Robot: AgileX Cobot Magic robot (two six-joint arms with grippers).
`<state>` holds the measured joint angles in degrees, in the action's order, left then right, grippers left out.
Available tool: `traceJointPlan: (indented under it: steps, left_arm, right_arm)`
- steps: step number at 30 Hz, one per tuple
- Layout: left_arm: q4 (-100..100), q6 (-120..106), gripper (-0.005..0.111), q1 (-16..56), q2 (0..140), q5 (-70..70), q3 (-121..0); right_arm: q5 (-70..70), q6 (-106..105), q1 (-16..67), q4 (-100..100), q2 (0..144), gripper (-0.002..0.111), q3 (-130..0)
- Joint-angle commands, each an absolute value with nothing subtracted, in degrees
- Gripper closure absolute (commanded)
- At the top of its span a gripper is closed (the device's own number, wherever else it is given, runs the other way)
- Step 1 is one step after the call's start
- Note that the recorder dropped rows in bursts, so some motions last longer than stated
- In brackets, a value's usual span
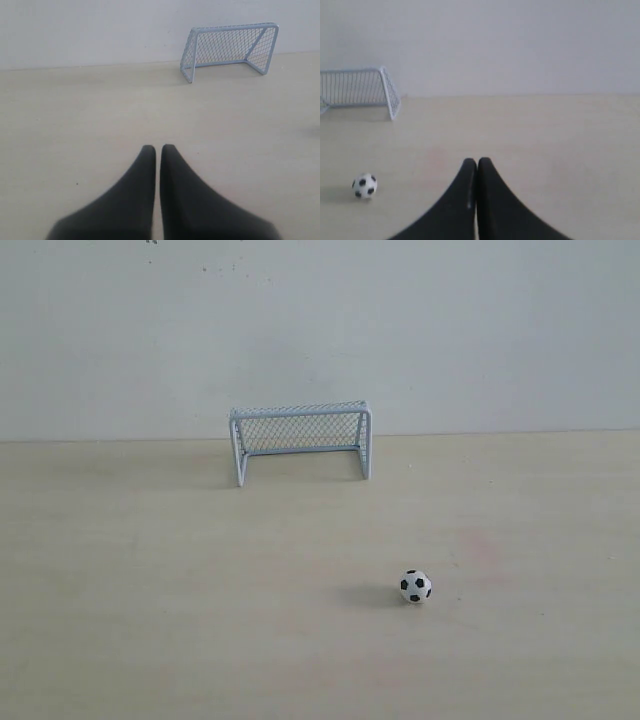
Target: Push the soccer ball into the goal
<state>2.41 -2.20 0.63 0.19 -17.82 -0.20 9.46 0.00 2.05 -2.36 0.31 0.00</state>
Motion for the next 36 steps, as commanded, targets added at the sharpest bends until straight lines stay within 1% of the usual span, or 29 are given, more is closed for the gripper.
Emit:
traceJointPlan:
  steps: [1, 4, 6, 9, 12, 15, 19, 22, 28, 36]
  left_arm:
    - [2.29, -2.57, 0.102, 0.45, 0.0, -17.62, 0.0]
    - [2.29, -2.57, 0.102, 0.45, 0.0, -17.62, 0.0]
    - [2.29, -2.57, 0.102, 0.45, 0.0, -17.62, 0.0]
    - [2.29, -2.57, 0.102, 0.45, 0.0, -17.62, 0.0]
    - [2.29, -2.57, 0.102, 0.45, 0.0, -17.62, 0.0]
    - [2.29, -2.57, 0.102, 0.45, 0.0, -17.62, 0.0]
    - [2.29, -2.57, 0.102, 0.45, 0.0, -17.62, 0.0]
    - [2.29, -2.57, 0.102, 0.45, 0.0, -17.62, 0.0]
    - [2.29, -2.57, 0.102, 0.45, 0.0, -17.62, 0.0]
    - [2.29, -2.57, 0.102, 0.45, 0.0, -17.62, 0.0]
  right_arm:
    - [-6.14, 0.0, 1.72, -2.53, 0.0, 0.108, 0.0]
    - [-17.89, 0.0, 1.72, -2.53, 0.0, 0.108, 0.0]
    - [-20.92, 0.0, 1.72, -2.53, 0.0, 0.108, 0.0]
    - [-13.01, -1.2, 1.72, -2.7, 0.0, 0.108, -3.6]
    - [-2.89, -7.14, 1.72, -2.7, 1.65, 0.108, -10.01]
    - [4.23, -11.72, 1.72, -2.57, 7.3, 0.108, -16.56]
    - [14.81, -12.83, 1.72, -0.65, 18.54, 0.108, -25.64]
    - [19.52, -12.72, 1.72, 0.64, 26.9, 0.108, -29.52]
    - [17.09, -12.58, 1.72, 0.64, 38.05, 0.108, -31.13]
    - [9.55, -12.36, 1.72, -2.99, 43.93, 0.108, -31.13]
